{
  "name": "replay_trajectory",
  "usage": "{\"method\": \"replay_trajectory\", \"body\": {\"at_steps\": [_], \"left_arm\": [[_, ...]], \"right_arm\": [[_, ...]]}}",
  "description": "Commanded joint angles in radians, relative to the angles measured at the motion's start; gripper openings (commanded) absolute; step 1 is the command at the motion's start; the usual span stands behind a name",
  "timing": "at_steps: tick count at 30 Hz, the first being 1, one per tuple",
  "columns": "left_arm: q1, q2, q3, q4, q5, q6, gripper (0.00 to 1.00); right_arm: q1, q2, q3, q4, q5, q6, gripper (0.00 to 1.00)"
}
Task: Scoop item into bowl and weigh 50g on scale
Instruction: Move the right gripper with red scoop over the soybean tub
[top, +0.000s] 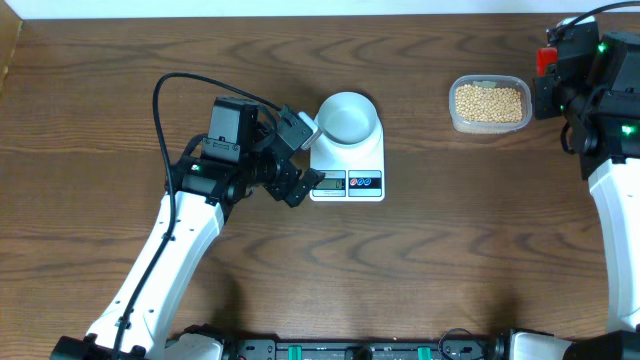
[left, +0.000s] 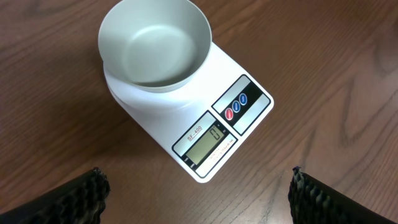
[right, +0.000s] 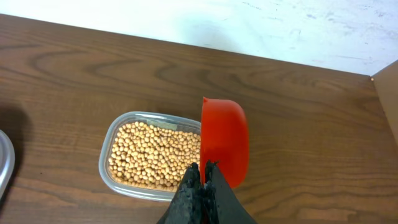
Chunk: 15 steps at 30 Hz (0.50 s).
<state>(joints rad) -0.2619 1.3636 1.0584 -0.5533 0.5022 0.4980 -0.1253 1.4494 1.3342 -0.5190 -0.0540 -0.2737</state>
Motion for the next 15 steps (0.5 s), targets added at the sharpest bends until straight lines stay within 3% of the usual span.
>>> {"method": "replay_trajectory", "body": {"at_steps": [1, 15], "left_arm": [[0.0, 0.0, -0.007, 0.0, 0.003, 0.01, 0.95], [0.0, 0.0, -0.007, 0.0, 0.003, 0.01, 0.95]], "right_arm": [[-0.004, 0.004, 0.019, -0.004, -0.012, -0.008, 0.01], [-0.004, 0.004, 0.019, -0.033, -0.02, 0.259, 0.01]]}}
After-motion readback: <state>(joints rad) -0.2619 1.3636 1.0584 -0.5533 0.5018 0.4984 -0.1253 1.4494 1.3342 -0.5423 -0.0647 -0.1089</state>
